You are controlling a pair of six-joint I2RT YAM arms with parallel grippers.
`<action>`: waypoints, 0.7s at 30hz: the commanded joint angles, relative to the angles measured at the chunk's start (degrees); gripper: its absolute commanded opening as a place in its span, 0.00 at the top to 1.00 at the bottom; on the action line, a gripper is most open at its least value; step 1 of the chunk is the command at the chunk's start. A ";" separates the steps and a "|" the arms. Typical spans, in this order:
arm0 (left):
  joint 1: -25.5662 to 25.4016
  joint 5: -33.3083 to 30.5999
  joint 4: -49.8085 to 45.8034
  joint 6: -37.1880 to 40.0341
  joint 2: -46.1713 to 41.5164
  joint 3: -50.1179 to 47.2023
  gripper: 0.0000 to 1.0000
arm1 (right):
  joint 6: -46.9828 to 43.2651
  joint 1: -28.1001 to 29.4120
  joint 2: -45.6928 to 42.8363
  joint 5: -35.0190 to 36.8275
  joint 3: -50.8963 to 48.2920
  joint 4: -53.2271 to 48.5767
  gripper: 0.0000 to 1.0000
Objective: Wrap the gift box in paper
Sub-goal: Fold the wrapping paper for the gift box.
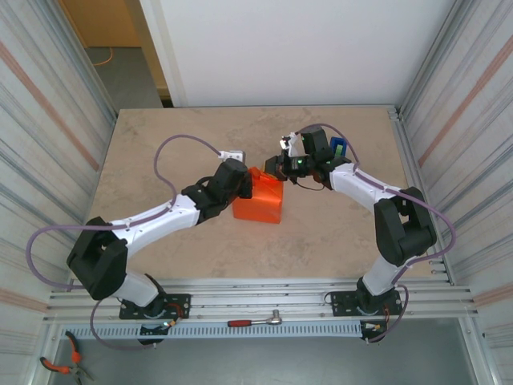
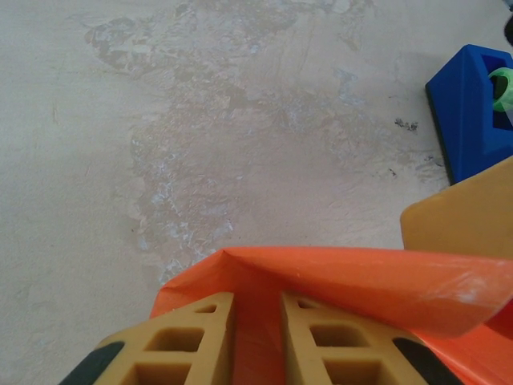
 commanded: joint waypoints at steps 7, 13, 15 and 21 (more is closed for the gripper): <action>-1.43 2.03 -4.59 -1.55 1.98 -1.40 0.78 | -2.77 1.36 -1.82 -2.20 -0.01 -1.22 1.00; -1.61 1.37 -5.01 -1.96 2.15 -1.17 0.79 | -2.80 1.44 -3.62 -1.67 -2.88 -2.40 1.00; -1.70 1.07 -5.24 -2.14 2.20 -1.20 0.79 | -2.64 1.53 -4.29 -1.34 -4.04 -2.49 1.00; -1.88 1.02 -5.40 -2.41 2.17 -1.02 0.79 | -2.15 1.97 -4.89 -0.45 -8.41 -1.21 1.00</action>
